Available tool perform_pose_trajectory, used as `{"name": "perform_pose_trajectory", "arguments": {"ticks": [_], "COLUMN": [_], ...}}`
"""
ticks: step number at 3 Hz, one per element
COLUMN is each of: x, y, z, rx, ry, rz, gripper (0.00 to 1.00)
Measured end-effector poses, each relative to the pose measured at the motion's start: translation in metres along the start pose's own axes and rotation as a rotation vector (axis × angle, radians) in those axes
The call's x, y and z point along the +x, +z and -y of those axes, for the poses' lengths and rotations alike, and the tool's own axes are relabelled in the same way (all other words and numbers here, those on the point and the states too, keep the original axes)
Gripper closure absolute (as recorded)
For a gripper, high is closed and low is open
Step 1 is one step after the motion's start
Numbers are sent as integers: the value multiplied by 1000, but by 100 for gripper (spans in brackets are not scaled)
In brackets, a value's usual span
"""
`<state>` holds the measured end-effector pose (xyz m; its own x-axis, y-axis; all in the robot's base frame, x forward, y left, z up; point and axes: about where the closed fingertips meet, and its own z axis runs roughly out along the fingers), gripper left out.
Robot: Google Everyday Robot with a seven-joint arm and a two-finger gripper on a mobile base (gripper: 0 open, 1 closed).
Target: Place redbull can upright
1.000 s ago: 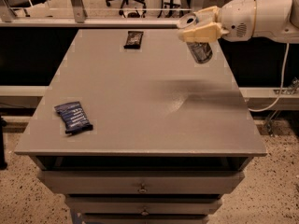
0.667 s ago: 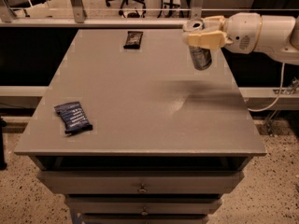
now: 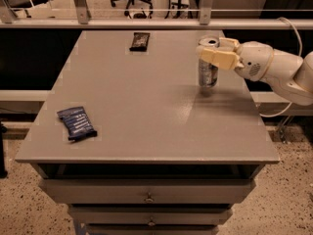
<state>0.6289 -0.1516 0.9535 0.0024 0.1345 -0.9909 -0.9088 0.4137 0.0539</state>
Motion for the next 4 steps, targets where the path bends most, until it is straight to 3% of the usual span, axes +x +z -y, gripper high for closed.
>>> {"name": "perform_pose_trajectory", "arguments": {"ticks": [1,2,4], "x": [19,34,33], "y": [-12,-22,-24], "z": [6,11,11], "rx": [24,44,50], "ry": [71,118,127], "rz": [34,40,37], "gripper": [84,61,14]}}
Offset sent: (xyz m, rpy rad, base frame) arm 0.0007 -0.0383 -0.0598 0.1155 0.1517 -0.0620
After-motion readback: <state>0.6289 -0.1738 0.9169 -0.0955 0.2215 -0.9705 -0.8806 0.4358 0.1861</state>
